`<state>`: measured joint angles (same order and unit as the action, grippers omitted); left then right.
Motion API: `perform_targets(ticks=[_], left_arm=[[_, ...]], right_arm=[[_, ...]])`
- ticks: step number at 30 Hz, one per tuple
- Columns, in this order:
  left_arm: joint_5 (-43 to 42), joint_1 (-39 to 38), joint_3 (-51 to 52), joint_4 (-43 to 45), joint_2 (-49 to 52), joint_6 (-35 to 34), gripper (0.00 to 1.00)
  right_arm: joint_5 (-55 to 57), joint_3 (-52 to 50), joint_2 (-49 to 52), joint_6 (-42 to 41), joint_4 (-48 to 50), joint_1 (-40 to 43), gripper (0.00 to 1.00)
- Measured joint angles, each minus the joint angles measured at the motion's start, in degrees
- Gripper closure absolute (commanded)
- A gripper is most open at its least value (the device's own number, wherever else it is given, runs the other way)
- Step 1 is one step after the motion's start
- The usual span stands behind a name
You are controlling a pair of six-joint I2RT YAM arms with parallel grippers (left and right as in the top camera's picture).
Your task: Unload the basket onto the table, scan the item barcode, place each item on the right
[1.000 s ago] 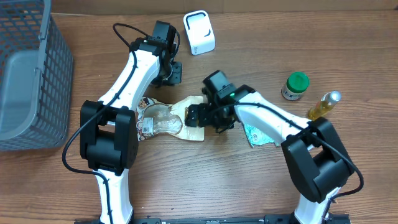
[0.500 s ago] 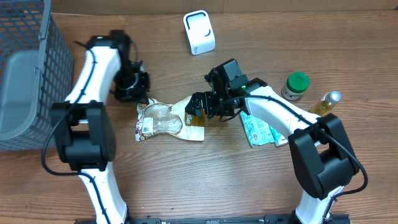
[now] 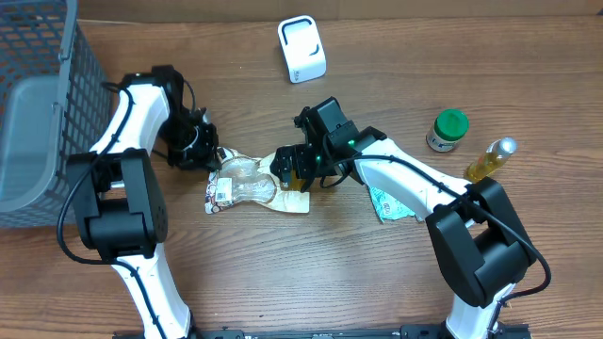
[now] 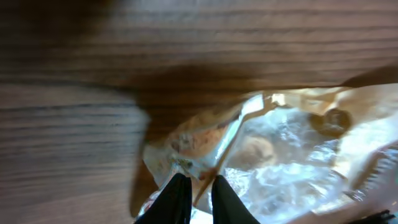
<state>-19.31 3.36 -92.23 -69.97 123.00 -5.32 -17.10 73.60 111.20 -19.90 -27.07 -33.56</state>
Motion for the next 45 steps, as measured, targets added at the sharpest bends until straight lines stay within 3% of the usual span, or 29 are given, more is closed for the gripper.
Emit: perform_targets(ticks=[15, 18, 45], left_arm=[[0.02, -0.72, 2.95, 2.97, 0.0, -0.04, 0.8], [0.04, -2.29, 2.97, 2.97, 0.0, -0.04, 0.79], [1.07, -8.37, 3.06, 4.24, 0.0, -0.04, 0.86]], right_arm=[[1.27, 0.0, 0.0, -3.02, -0.24, 1.07, 0.0], [1.51, 0.0, 0.0, -4.87, -0.92, 1.46, 0.04], [-1.79, -1.4, 2.84, -14.73, 0.59, 2.47, 0.05]])
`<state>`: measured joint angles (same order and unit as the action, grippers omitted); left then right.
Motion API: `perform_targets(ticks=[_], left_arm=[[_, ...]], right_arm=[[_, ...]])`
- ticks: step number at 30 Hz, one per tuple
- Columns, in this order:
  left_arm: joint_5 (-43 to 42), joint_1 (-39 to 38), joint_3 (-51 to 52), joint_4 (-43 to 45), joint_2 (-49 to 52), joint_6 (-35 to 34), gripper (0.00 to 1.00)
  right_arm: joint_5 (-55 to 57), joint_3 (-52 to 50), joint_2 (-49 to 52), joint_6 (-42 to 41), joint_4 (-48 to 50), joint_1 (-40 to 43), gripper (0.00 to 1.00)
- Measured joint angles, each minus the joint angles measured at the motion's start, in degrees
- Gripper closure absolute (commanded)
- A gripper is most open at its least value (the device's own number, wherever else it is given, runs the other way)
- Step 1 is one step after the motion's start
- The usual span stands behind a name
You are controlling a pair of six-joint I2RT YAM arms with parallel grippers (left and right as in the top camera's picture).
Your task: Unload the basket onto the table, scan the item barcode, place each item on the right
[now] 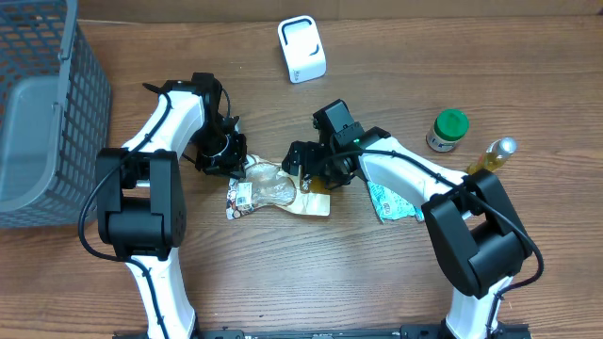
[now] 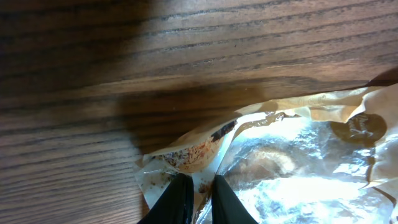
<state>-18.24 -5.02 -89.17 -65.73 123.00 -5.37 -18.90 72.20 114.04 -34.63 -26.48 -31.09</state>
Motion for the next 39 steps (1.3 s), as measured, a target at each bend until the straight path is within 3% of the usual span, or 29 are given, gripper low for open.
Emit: perform_targets(ticks=[11, 35, 39], left_arm=[[0.44, 0.0, 0.0, 0.07, 0.0, 0.0, 0.86], [0.92, 0.0, 0.0, 0.52, 0.0, 0.0, 0.87], [0.92, 0.0, 0.0, 0.96, 0.0, 0.0, 0.87]], right_arm=[[-12.15, 0.52, 2.6, -3.37, 4.55, 0.11, 0.02], [-14.36, 0.42, 3.34, -4.83, 8.37, 0.22, 0.0], [-14.25, 0.42, 3.5, -4.81, 8.46, 0.26, 0.14]])
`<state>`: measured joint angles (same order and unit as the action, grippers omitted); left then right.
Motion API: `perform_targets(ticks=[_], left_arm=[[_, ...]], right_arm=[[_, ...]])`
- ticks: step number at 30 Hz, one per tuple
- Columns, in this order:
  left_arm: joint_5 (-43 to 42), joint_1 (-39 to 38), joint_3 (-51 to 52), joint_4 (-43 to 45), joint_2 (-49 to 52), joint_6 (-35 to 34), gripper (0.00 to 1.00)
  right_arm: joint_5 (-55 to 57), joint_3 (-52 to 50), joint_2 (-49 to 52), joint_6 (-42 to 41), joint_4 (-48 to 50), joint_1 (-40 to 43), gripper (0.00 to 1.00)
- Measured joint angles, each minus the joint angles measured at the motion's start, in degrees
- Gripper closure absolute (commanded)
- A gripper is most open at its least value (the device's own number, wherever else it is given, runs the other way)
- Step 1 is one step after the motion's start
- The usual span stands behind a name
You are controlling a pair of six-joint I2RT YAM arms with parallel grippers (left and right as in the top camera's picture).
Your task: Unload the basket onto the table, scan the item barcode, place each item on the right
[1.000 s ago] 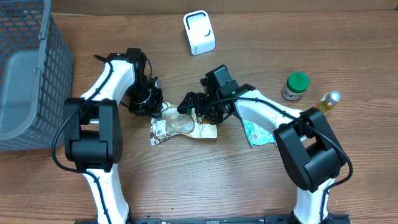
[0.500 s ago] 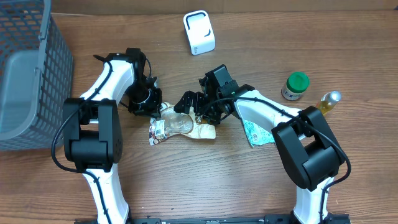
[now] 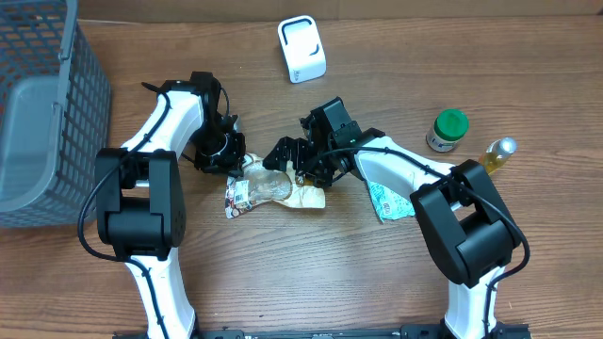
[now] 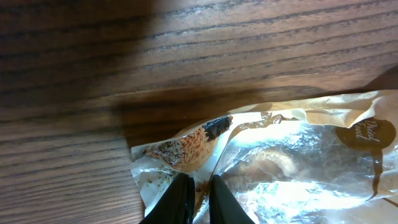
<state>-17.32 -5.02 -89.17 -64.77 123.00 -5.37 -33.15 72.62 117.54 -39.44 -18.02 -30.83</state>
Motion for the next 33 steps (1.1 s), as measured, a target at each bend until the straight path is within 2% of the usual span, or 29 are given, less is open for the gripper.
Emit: perform_targets(ticks=[3, 8, 12, 18, 22, 26, 31, 33], left_arm=[[0.2, 0.0, 0.0, 0.11, 0.0, 0.0, 0.87], [0.55, 0.0, 0.0, 0.13, 0.0, 0.0, 0.86], [0.59, 0.0, 0.0, 0.15, 0.0, 0.0, 0.86], [0.59, 0.0, 0.0, 0.17, 0.0, 0.0, 0.86], [0.35, -0.09, 0.0, 0.22, 0.0, 0.0, 0.86], [0.07, -0.26, 0.0, 0.35, 0.0, 0.0, 0.86], [-0.09, -0.26, 0.0, 0.59, 0.0, 0.0, 0.86], [-0.07, -0.26, 0.0, 0.59, 0.0, 0.0, 0.89]], right_arm=[[0.24, -0.11, 0.37, -0.26, -0.07, 0.07, 0.25], [0.48, -0.48, 0.94, -0.31, -0.66, 0.09, 0.53], [-0.42, -0.68, 1.05, -0.5, -0.63, 0.09, 0.67], [-3.78, -0.68, 1.09, -0.46, -0.7, 0.52, 0.74], [-7.56, -0.68, 1.14, -0.17, -2.19, 2.8, 0.74], [-11.82, -0.68, 1.16, 2.58, -3.37, 5.25, 0.75], [-14.23, -0.68, 1.16, 5.01, -3.58, 5.77, 0.82], [-14.6, -0.68, 1.16, 5.22, -3.56, 5.73, 0.82]])
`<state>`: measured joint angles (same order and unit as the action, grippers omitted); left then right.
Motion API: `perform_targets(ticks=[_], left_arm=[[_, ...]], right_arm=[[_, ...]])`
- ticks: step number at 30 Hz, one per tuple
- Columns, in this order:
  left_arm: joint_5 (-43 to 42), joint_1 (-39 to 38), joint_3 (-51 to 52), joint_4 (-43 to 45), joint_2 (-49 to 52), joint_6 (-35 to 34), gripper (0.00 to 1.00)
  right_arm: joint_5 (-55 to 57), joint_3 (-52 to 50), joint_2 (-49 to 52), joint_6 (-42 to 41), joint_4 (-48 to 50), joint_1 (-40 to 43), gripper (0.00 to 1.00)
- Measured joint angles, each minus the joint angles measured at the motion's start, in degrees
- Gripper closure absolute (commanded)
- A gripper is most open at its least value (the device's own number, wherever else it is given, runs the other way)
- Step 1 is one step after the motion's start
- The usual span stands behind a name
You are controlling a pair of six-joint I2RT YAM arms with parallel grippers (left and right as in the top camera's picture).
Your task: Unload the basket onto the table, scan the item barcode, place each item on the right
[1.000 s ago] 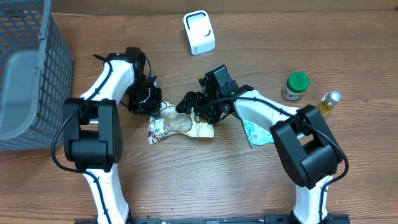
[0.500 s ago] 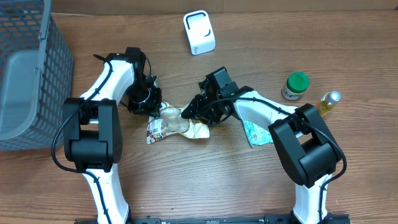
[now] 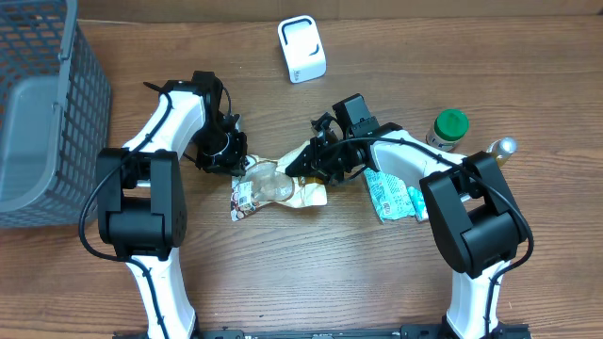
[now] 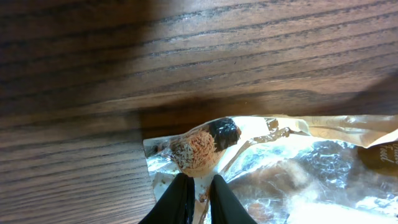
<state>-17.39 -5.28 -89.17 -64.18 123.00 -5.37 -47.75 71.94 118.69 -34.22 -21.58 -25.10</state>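
A clear and cream snack packet (image 3: 273,186) lies on the wooden table between my two grippers. My left gripper (image 3: 240,163) is shut on its left edge. In the left wrist view the black fingers (image 4: 185,191) pinch the crinkled foil (image 4: 280,168) just below a printed brown patch (image 4: 202,144). My right gripper (image 3: 316,160) sits on the packet's right end and appears shut on it, with that end lifted. A white barcode label (image 3: 244,199) shows at the packet's lower left. The white scanner (image 3: 301,49) stands at the back, apart from the packet.
A grey mesh basket (image 3: 38,104) fills the far left. A green-lidded jar (image 3: 448,130) and a yellow bottle (image 3: 490,160) stand at the right. A teal and white packet (image 3: 391,200) lies under the right arm.
My right gripper has moved to the right, and the packet's right end has gone with it. The packet is drawn out longer. The left gripper holds the same edge in the same place.
At first both grippers held the packet lower left on the table. Then both had shifted right with it. After that the right gripper stood closer to the left one with the packet bunched. Now the right gripper is farther right and the packet is spread.
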Motion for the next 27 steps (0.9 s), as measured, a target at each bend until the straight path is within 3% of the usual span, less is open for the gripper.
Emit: perform_targets(ticks=[1, 4, 8, 15, 18, 21, 24, 26, 27], left_arm=[[-0.02, 0.0, 0.0, -0.02, 0.0, 0.0, 0.96], [0.0, 0.0, 0.0, -0.17, 0.0, 0.02, 0.96], [0.0, 0.0, -0.07, -1.25, 0.0, 0.0, 0.96], [0.02, 1.27, -12.61, -9.22, -0.13, 0.0, 0.94], [1.81, 2.01, -18.12, -10.19, -0.13, -0.22, 0.87], [8.0, 2.73, -20.28, -9.77, -0.13, -2.78, 0.71], [16.02, 3.58, -20.33, -9.51, -0.13, -6.47, 0.66], [19.39, 3.98, -20.33, -9.11, -0.13, -8.2, 0.56], [20.74, 4.33, -20.33, -8.72, -0.13, -9.05, 0.44]], right_arm=[[-0.09, 0.0, 0.0, 0.17, -0.02, 0.0, 0.83], [-0.09, 0.0, 0.0, 0.39, -0.04, 0.0, 0.84], [-0.2, 0.0, 0.0, 1.03, -0.09, 0.0, 0.96], [0.0, -0.02, 0.02, 1.2, -0.07, -0.02, 0.96], [0.7, -0.02, 0.02, 1.22, -0.04, -0.02, 0.96], [1.14, -0.02, 0.02, 1.22, -0.07, -0.02, 0.96], [1.44, -0.02, 0.02, 1.25, -0.09, -0.02, 0.96], [1.55, -0.02, 0.02, 1.27, -0.02, -0.02, 0.96], [1.62, -0.02, 0.02, 1.22, -0.07, -0.02, 0.96]])
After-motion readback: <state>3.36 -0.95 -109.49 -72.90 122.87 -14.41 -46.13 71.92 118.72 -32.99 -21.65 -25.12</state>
